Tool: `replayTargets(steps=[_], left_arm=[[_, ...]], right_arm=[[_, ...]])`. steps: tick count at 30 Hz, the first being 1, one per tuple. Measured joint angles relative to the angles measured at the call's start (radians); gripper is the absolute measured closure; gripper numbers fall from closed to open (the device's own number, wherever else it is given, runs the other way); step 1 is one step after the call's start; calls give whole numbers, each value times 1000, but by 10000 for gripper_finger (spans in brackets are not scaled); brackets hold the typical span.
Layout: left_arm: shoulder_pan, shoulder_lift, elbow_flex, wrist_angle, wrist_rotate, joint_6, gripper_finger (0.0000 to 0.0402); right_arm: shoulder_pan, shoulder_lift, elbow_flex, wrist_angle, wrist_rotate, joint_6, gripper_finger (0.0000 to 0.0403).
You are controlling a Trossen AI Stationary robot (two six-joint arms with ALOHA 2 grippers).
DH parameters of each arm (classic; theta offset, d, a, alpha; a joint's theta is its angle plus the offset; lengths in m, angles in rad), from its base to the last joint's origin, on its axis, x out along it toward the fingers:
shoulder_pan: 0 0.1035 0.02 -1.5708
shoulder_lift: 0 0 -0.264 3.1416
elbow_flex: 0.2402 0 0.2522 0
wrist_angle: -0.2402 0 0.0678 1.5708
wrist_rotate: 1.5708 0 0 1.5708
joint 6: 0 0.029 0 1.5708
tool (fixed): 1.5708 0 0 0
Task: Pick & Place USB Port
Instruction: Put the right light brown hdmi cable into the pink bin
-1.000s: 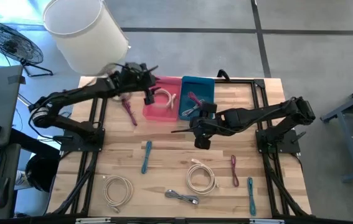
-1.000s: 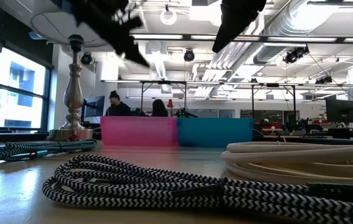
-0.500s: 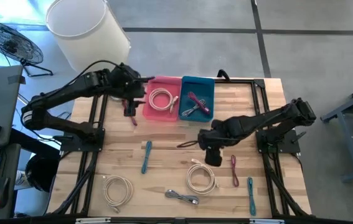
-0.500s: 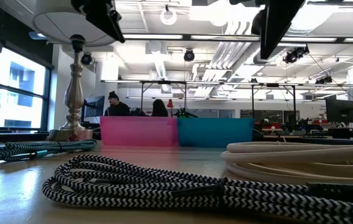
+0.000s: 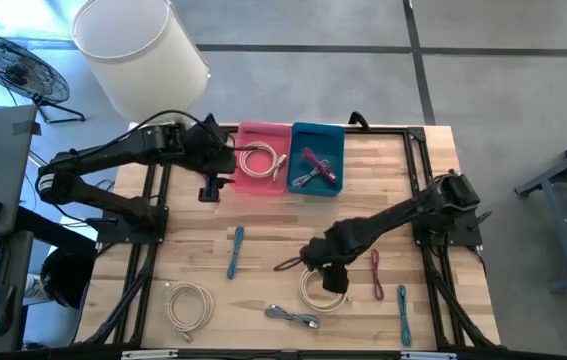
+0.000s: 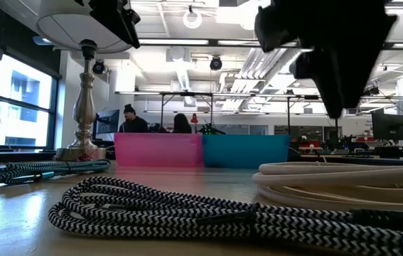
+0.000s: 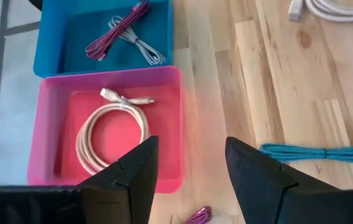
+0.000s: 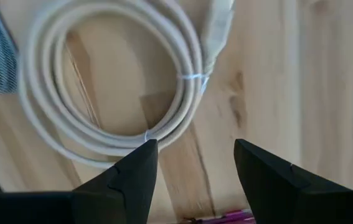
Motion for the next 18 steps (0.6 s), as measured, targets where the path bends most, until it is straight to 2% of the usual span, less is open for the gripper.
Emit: replayTargets(steps=[9, 18], left_arm=[[-4, 1, 0, -44, -32, -48, 221], [-4, 1, 0, -44, -32, -51, 221]], right_arm=[[15, 74, 0, 85, -65, -14, 199], [13, 74, 0, 101, -51, -27, 199]])
